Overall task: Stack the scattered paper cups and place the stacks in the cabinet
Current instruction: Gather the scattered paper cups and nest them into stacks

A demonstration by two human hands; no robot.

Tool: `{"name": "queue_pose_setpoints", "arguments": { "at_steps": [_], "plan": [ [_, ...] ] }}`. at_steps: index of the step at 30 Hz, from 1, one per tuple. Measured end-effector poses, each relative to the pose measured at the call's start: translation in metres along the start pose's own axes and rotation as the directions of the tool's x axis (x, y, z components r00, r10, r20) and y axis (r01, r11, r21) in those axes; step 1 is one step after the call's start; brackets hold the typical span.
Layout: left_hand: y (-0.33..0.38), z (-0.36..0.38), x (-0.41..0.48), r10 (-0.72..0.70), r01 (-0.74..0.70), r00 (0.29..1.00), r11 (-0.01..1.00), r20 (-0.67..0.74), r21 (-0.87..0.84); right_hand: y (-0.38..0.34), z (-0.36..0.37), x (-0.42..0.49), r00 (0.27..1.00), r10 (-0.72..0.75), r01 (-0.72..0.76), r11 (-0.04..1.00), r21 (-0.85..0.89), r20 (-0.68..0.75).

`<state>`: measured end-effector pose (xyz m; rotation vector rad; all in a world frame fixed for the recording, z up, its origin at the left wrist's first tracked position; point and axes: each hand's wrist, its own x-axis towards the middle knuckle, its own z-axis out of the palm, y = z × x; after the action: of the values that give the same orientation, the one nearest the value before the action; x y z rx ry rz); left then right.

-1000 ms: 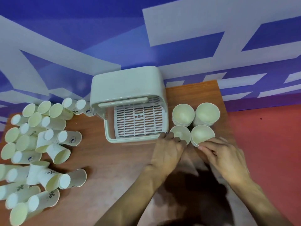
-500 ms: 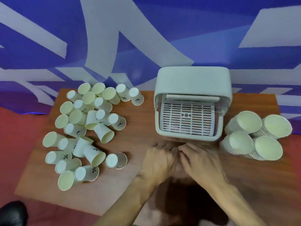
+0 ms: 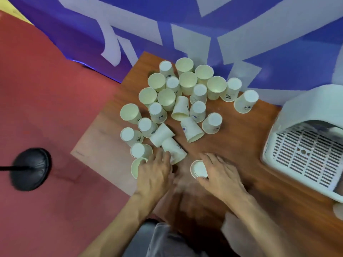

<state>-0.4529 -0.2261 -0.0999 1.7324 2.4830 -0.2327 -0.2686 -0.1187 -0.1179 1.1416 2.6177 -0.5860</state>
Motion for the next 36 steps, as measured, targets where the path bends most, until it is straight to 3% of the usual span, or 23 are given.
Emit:
{"name": "queue_pose_setpoints", "arguments": {
  "at_steps": [6, 11, 19, 28, 33, 36],
  "plan": [
    [-0.021, 0.023, 0.010, 0.104, -0.127, 0.983, 0.981, 0.153, 0.149, -0.015, 0.006, 0.023, 0.999, 0.035, -0.031, 0.989, -0.147, 0.025],
    [-0.019, 0.015, 0.019, 0.166, -0.206, 0.963, 0.962, 0.213, 0.181, -0.012, -0.005, 0.022, 0.994, 0.097, -0.088, 0.987, -0.133, 0.060],
    [0.017, -0.058, 0.018, 0.229, -0.233, 0.971, 0.972, 0.074, 0.040, 0.019, -0.011, 0.000, 0.946, 0.324, -0.324, 0.939, -0.117, -0.022],
    [0.114, -0.020, 0.109, 0.338, -0.342, 0.940, 0.930, -0.051, -0.134, 0.078, -0.011, -0.020, 0.807, 0.527, -0.528, 0.846, 0.074, -0.267],
    [0.130, 0.019, 0.111, 0.411, -0.399, 0.910, 0.905, 0.060, -0.152, 0.083, 0.015, -0.034, 0.792, 0.606, -0.589, 0.790, 0.171, -0.068],
    [0.125, 0.031, 0.110, 0.406, -0.404, 0.913, 0.895, -0.027, -0.191, 0.082, 0.017, -0.038, 0.791, 0.595, -0.557, 0.797, 0.233, -0.146]
  ]
}}
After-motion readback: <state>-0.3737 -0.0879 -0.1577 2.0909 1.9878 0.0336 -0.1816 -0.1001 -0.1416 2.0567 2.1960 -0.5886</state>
